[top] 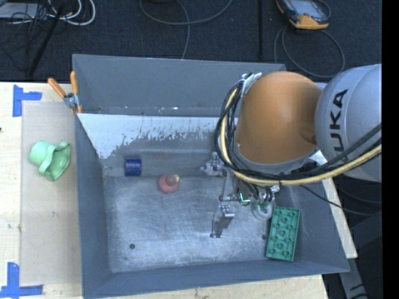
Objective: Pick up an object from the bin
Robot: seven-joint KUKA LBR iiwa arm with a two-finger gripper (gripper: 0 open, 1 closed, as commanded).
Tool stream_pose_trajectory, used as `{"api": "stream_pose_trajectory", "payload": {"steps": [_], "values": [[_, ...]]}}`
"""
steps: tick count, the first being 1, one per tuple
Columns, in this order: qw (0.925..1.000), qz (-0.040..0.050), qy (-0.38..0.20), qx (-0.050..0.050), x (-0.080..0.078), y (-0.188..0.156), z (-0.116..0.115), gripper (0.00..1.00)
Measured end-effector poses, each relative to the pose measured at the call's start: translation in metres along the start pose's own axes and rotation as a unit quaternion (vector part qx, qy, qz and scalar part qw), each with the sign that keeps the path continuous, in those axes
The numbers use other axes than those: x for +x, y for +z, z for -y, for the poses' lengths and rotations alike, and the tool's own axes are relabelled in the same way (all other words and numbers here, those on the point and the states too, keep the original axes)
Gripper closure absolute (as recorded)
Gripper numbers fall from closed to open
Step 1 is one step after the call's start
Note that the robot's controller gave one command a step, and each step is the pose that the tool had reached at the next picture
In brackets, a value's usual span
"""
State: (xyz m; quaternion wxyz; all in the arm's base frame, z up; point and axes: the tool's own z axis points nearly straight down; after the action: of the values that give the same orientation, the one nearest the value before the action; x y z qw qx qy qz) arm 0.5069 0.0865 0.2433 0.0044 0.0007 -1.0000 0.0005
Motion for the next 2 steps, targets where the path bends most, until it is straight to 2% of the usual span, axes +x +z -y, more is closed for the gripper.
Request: {"api": "stream_pose_trajectory", "payload": {"steps": [1, 2], "values": [[0.9992, 0.0056, -0.04, -0.001, -0.108, 0.162, 0.009, 0.0], [0.998, 0.005, 0.064, -0.002, -0.111, 0.142, -0.032, 0.0]]}}
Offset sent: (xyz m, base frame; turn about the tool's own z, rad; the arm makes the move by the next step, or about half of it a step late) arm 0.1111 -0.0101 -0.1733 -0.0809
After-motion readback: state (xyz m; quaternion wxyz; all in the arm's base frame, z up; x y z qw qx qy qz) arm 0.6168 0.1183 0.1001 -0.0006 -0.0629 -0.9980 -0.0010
